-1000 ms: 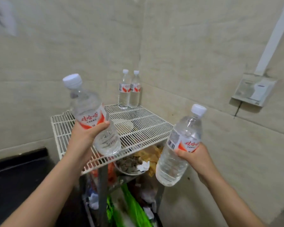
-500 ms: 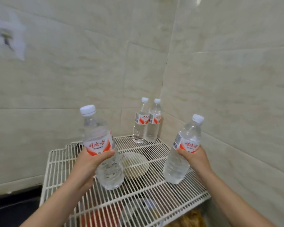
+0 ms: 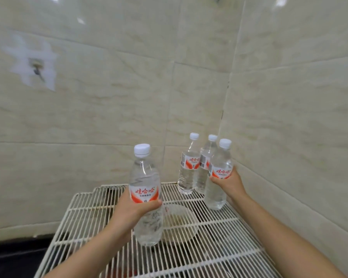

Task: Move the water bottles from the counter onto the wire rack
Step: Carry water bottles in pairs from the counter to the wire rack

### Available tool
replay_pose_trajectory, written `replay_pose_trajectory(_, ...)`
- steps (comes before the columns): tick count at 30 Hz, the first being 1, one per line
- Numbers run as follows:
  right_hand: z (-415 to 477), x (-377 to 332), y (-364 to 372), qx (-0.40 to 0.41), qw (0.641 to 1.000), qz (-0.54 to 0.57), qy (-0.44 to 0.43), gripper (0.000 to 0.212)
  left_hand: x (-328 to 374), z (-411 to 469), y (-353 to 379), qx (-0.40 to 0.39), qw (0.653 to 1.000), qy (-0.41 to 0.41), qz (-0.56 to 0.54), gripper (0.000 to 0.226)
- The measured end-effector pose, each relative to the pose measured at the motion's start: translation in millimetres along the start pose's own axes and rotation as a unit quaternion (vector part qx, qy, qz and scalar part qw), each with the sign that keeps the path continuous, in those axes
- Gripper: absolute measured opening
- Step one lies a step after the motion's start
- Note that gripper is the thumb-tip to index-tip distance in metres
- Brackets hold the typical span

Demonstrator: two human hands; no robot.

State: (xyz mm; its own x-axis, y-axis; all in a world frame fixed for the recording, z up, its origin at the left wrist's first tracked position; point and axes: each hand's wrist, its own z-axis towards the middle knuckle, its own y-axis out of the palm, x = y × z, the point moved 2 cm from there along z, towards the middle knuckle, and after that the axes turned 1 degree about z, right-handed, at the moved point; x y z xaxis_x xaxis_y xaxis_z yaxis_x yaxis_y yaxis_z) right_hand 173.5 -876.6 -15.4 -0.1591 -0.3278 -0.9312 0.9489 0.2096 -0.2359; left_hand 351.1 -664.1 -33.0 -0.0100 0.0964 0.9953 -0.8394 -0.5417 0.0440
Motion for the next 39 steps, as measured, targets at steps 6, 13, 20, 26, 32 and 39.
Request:
replay_pose_trajectory(6,37.8,35.2,2.1,-0.009,1.000,0.015,0.013,0.061,2.0,7.0,2.8,0.086,0.996,0.019,-0.004,0.042)
replay_pose_trajectory(13,24.9,47.1,9.2,0.002,0.999,-0.020,0.043,0.085,-4.5,46.4,52.2,0.101,0.995,0.020,0.013,0.055)
replay_pose_trajectory(20,-2.1,74.7,24.7,0.073,0.995,-0.030,0.058,0.067,-26.0,97.0,125.1,0.110,0.994,-0.004,0.003,0.058)
replay_pose_trajectory(26,11.1,86.9,22.4,0.084,0.995,-0.035,0.046,0.063,-26.2,114.6,158.5,0.104,0.994,0.039,0.007,0.054)
replay_pose_trajectory(32,16.1,91.3,24.3,0.093,0.989,-0.109,0.038,0.066,-44.4,124.0,168.8,0.106,0.989,0.065,0.076,0.079)
replay_pose_trajectory(39,20.2,94.3,19.5,0.046,0.992,-0.099,0.061,0.070,-69.7,111.7,156.4,0.038,0.987,0.046,0.148,0.065)
